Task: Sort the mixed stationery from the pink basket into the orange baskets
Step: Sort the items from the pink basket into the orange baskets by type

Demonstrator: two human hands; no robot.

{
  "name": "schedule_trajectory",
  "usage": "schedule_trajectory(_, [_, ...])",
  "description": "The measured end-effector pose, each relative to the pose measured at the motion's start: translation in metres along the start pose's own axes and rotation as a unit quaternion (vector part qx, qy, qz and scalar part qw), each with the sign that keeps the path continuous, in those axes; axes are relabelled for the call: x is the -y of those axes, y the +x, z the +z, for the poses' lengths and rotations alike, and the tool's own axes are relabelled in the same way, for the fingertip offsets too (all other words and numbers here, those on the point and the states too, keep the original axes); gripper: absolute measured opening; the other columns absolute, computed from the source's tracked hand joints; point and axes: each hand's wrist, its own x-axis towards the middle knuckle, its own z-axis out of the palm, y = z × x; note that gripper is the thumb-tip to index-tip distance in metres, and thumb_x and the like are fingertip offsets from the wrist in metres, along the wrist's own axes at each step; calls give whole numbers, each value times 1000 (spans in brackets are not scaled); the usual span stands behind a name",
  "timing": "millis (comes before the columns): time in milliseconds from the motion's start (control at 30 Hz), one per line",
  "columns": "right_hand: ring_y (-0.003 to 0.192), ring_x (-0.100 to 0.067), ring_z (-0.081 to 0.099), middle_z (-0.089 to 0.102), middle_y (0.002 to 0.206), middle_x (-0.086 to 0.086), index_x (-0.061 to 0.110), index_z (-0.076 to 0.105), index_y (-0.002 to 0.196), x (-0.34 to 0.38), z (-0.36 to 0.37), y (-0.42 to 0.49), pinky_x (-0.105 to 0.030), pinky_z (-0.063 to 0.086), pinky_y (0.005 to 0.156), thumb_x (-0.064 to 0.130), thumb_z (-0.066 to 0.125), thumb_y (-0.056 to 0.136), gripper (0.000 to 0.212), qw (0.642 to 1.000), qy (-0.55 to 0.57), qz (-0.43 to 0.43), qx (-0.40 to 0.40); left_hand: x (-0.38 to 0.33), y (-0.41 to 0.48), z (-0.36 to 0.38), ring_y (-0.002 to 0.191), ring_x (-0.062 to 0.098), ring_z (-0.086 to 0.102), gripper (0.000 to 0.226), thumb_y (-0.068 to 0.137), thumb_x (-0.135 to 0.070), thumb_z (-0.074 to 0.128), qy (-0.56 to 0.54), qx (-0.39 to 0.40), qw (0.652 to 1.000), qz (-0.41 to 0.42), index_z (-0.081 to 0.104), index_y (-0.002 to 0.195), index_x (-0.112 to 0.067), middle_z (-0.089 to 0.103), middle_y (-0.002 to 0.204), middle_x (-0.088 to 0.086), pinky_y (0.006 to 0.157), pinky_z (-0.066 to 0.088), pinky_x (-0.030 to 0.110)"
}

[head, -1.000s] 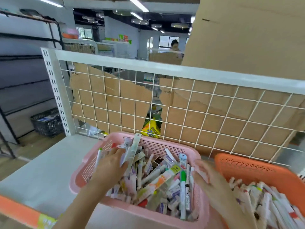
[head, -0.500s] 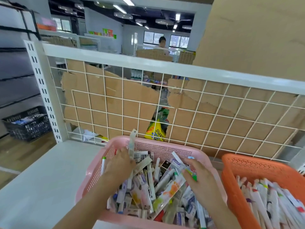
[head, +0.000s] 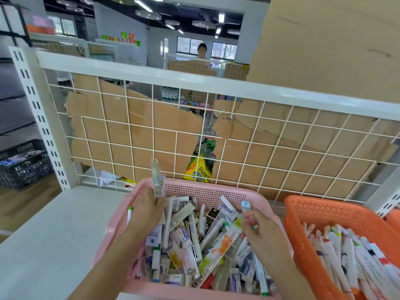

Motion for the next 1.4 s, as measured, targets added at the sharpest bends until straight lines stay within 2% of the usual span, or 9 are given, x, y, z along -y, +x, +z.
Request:
schedule_trajectory(167, [78, -9, 58, 61, 88, 10, 23, 55, 115, 9, 2, -6, -23, 46, 74, 37, 51, 93, 26, 989, -79, 36, 117, 0, 5, -2, 47, 9, 40, 20, 98, -17, 43, -23, -19, 999, 19, 49, 112, -4, 58, 80, 10, 33, 28, 14])
schedule_trajectory(300, [100, -15, 57, 60, 106, 2, 18, 45, 128, 26, 11, -7, -27, 43, 83, 40, 48, 95, 40, 982, -123, 40, 140, -2, 2, -6, 52, 16, 43, 15, 99, -18, 41, -65, -35, 997, -8, 43, 105, -4, 50, 70, 6, 42, 34, 23])
schedule_trajectory(400, [88, -16, 57, 57, 91, 4, 14, 42, 128, 34, 20, -5, -28, 45, 69, 42, 48, 93, 45, 978, -152, 34, 141, -6, -3, -9, 59, 16, 49, 16, 100, -22, 40, -80, -40, 996, -6, 41, 104, -7, 55, 77, 9, 47, 36, 24])
schedule_trajectory(533, [75, -15, 48, 44, 76, 8, 9, 45, 117, 44, 28, -1, -20, 26, 47, 44, 54, 90, 44, 970, -195, 32, 142, -8, -3, -11, 54, 15, 41, 26, 99, -29, 41, -65, -52, 996, 6, 46, 90, -5, 47, 65, 3, 48, 31, 25])
schedule_trajectory(667, [62, -13, 43, 35, 68, 8, 12, 43, 103, 46, 36, 3, -24, 24, 45, 43, 56, 89, 37, 962, -224, 44, 152, -6, -2, -13, 49, 17, 35, 30, 97, -31, 44, -79, -35, 996, 34, 45, 74, -11, 38, 57, 2, 50, 30, 28])
schedule_trajectory(867, [79, -19, 51, 46, 84, 2, 13, 28, 139, 41, 36, 10, -28, 35, 55, 22, 57, 90, 58, 974, -102, 82, 183, -12, -8, -14, 64, 29, 59, 21, 99, -21, 41, -106, -5, 993, 52, 51, 87, -8, 60, 72, 15, 63, 52, 44])
schedule_trajectory(1033, [59, -12, 48, 51, 77, 1, 22, 17, 145, 37, 29, 15, -22, 33, 46, 13, 57, 88, 70, 987, -25, 107, 120, -12, -9, -14, 39, 21, 53, 19, 101, -17, 37, -204, 31, 978, 19, 43, 92, -2, 56, 57, 15, 39, 47, 28])
schedule_trajectory(1133, [84, -18, 58, 58, 106, -4, 16, 13, 146, 40, 30, 11, -24, 43, 62, 26, 63, 87, 78, 984, -70, 90, 140, -10, -8, -14, 33, 15, 43, 22, 101, -21, 36, -195, 36, 980, 14, 41, 95, 0, 49, 54, 10, 34, 38, 24])
schedule_trajectory(1400, [101, -20, 58, 56, 113, -1, 15, 3, 151, 42, 36, 16, -30, 46, 80, 25, 64, 88, 88, 973, -119, 72, 184, -14, -8, -16, 33, 5, 21, 34, 101, -25, 38, -263, 79, 960, -53, 39, 70, -12, 28, 43, -7, 33, 20, 13])
